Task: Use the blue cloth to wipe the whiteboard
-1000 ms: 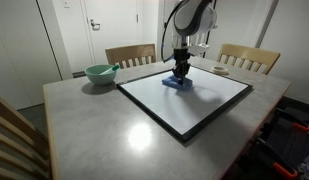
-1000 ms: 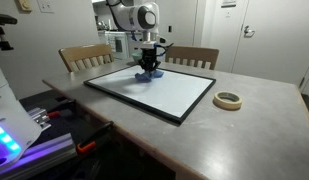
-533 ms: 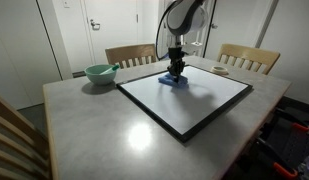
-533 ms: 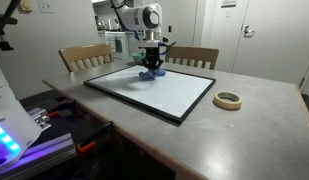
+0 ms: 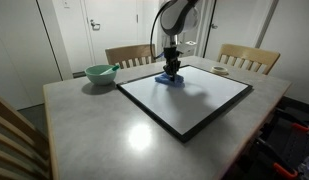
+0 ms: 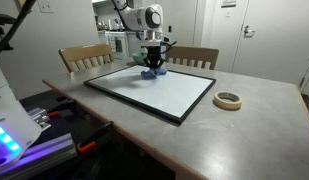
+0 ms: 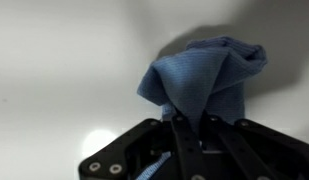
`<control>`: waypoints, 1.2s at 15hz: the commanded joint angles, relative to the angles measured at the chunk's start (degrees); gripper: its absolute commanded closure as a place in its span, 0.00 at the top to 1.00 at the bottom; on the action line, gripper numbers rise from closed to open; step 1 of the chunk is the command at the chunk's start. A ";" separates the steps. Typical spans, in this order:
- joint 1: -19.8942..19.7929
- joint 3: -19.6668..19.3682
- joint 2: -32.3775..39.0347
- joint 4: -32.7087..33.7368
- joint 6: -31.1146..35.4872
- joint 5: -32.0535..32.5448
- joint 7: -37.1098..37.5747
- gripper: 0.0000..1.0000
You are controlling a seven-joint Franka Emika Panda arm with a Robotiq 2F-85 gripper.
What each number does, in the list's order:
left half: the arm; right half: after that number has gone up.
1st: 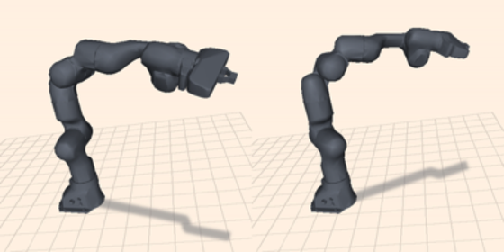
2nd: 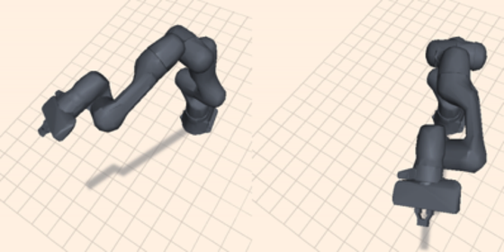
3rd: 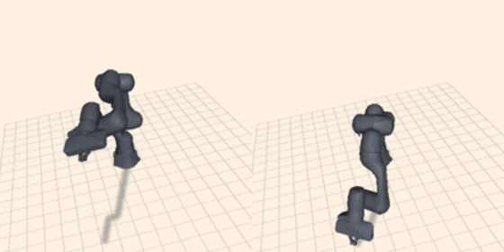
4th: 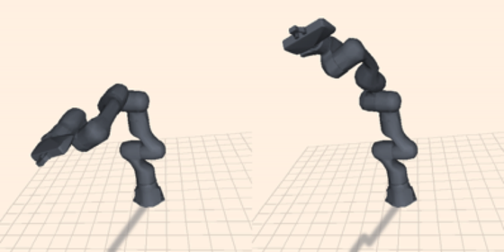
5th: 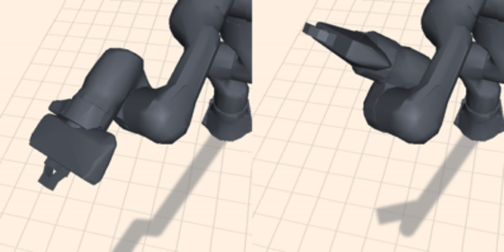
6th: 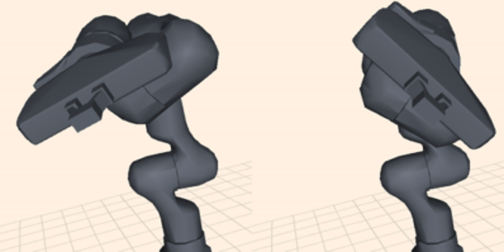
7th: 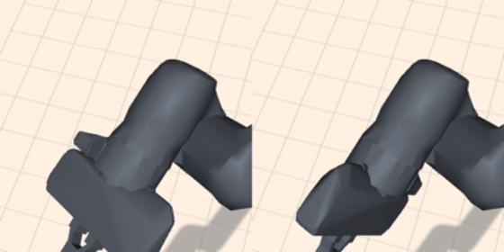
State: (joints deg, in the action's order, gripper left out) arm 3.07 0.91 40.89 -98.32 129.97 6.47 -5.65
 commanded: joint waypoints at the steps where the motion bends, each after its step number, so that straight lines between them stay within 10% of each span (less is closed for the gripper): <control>1: -0.07 -0.56 2.20 3.40 -2.52 1.31 -0.82 0.03; 18: -4.29 -2.66 1.26 0.85 -1.35 4.54 -5.05 0.03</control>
State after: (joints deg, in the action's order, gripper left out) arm 0.33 -3.47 41.66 -97.04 128.09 11.84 -8.43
